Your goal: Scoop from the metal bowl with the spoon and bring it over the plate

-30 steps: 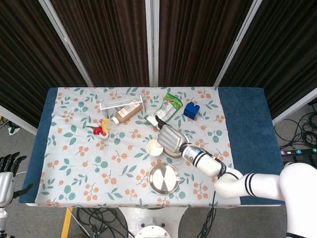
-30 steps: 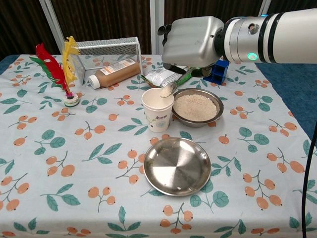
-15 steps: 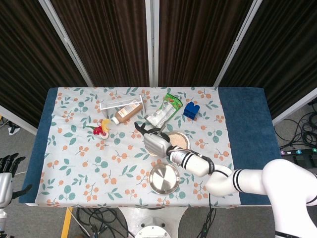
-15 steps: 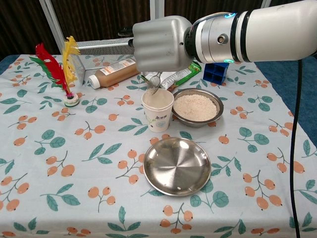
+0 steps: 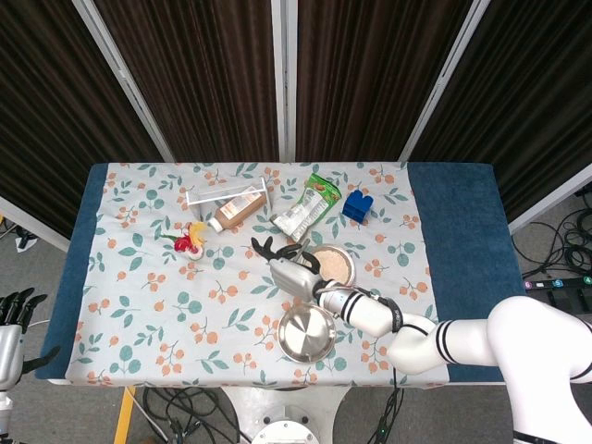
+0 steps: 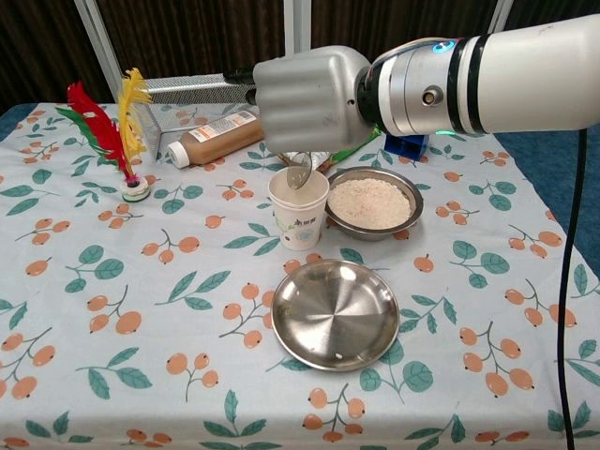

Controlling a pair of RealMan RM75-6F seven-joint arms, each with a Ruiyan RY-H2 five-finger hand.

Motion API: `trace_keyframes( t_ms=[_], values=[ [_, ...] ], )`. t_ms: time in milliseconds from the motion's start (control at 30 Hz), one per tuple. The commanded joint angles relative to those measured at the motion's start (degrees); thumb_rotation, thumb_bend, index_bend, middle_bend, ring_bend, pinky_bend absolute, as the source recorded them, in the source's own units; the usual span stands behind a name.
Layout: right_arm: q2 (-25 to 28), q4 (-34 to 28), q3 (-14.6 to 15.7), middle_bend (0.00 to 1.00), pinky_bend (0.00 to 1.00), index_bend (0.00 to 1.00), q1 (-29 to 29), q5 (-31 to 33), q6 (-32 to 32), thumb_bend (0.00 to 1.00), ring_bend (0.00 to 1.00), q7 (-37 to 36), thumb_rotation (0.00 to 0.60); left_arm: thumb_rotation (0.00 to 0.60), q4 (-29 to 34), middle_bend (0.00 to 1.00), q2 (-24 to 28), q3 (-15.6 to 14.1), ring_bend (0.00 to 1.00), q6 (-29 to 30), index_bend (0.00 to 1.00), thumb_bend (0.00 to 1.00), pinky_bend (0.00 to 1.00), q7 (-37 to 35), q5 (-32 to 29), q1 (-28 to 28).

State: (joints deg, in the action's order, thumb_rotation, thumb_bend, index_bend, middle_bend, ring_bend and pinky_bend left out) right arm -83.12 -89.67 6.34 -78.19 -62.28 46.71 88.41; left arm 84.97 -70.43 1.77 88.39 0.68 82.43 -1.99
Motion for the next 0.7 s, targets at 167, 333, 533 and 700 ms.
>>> trace_keyframes(
  t_ms=[167,333,533,700],
  values=[
    [0.75,-1.28,-0.24,0.57,0.0,0.61,1.62,0.08,2.55,0.34,0.22,-2.02,0.6,0.6,0.41,0.22,0.29,0.09,0.12,0.09,0.26,0.07,0.11,0.35,0.11,0.01],
    [0.96,-0.48,-0.32,0.57,0.0,0.61,3.46,-0.31,3.98,0.34,0.22,-5.13,0.6,0.6,0.7,0.22,0.32,0.1,0.12,0.29,0.26,0.07,0.11,0.77,0.27,-0.03],
    [0.52,0.97,-1.21,0.57,0.0,0.62,8.81,-3.65,9.54,0.34,0.22,-14.49,0.6,0.6,1.22,0.22,0.61,0.14,0.12,0.57,0.26,0.07,0.11,1.22,0.37,-0.15],
    [0.81,1.26,-2.98,0.56,0.0,0.62,13.37,-4.95,12.32,0.34,0.22,-25.94,0.6,0.6,1.93,0.22,1.0,0.24,0.12,0.53,0.26,0.07,0.11,2.02,0.58,0.07]
  ],
)
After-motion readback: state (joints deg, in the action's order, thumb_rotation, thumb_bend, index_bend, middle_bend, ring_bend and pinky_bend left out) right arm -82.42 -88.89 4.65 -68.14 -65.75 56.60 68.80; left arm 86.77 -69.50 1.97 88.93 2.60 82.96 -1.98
